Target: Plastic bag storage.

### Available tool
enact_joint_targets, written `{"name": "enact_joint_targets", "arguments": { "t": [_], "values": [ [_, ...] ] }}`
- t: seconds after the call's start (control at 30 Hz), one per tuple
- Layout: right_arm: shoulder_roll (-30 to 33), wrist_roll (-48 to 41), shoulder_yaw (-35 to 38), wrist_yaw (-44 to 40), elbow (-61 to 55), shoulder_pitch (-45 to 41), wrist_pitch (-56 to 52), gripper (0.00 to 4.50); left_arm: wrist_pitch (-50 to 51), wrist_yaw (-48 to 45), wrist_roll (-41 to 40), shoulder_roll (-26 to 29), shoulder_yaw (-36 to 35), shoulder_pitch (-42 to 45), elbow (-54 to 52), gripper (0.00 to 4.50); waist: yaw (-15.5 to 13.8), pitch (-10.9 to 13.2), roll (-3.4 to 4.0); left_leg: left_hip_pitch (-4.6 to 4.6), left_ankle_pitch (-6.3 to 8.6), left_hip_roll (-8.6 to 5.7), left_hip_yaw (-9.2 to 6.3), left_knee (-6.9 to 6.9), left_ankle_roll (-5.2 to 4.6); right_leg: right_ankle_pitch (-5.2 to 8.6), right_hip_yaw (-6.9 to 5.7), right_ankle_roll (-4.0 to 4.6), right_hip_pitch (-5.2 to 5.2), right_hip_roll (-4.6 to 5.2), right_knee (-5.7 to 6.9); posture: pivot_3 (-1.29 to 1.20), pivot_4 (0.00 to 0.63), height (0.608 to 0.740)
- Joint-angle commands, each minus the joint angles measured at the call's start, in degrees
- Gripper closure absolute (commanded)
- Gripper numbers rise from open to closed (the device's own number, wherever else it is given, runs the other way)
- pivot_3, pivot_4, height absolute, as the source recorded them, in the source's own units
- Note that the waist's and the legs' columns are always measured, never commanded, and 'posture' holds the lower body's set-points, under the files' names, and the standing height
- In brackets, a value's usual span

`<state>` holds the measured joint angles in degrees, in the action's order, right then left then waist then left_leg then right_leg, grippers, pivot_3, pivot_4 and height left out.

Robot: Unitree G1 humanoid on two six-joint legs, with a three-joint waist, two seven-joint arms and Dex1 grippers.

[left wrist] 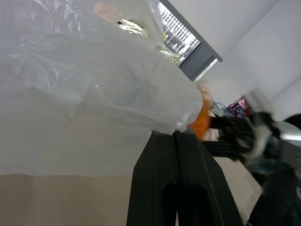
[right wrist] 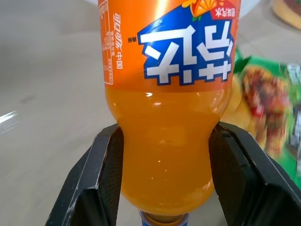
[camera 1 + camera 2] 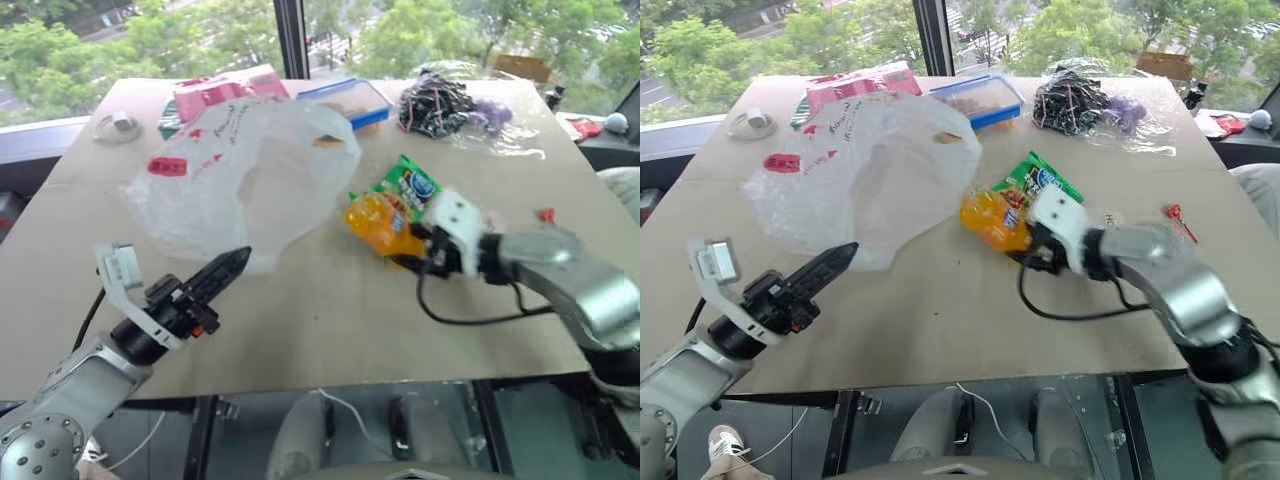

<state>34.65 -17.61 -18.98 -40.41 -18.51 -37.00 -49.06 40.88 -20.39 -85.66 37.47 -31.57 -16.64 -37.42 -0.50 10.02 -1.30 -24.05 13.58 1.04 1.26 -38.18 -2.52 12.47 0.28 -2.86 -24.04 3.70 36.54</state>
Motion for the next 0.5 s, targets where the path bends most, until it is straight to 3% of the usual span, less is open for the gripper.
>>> {"name": "enact_joint_targets", "arguments": {
  "t": [0.03,0.23,0.5],
  "values": [
    [-4.4,6.2,-6.5,-1.6,8.6,-7.4,6.8,2.29,-0.3,-1.9,-2.8,1.9,-1.9,-2.3,-5.1,4.5,0.1,0.0,0.01,-0.05,0.0,-0.02,0.0,0.0,0.0,0.0,0.01,0.0,-0.02,0.0,-0.05,0.0,0.15,0.74],
    [-16.1,10.4,-10.8,-3.9,22.8,-17.1,13.0,2.29,-0.8,-4.4,-3.1,2.8,-2.5,-7.5,-8.5,4.5,1.3,0.0,0.06,-0.17,0.0,-0.02,0.05,0.01,0.0,-0.01,0.07,-0.02,-0.19,-0.06,0.02,0.0,0.15,0.74],
    [-26.8,12.6,-9.3,-5.8,36.0,-23.8,19.9,2.29,-1.1,-8.7,-4.6,5.1,-4.4,-12.9,-10.7,4.5,1.3,0.1,0.15,-0.09,-0.01,0.02,0.01,0.0,0.03,-0.01,0.02,-0.01,-0.22,-0.1,0.22,0.0,0.15,0.74]
  ]
}}
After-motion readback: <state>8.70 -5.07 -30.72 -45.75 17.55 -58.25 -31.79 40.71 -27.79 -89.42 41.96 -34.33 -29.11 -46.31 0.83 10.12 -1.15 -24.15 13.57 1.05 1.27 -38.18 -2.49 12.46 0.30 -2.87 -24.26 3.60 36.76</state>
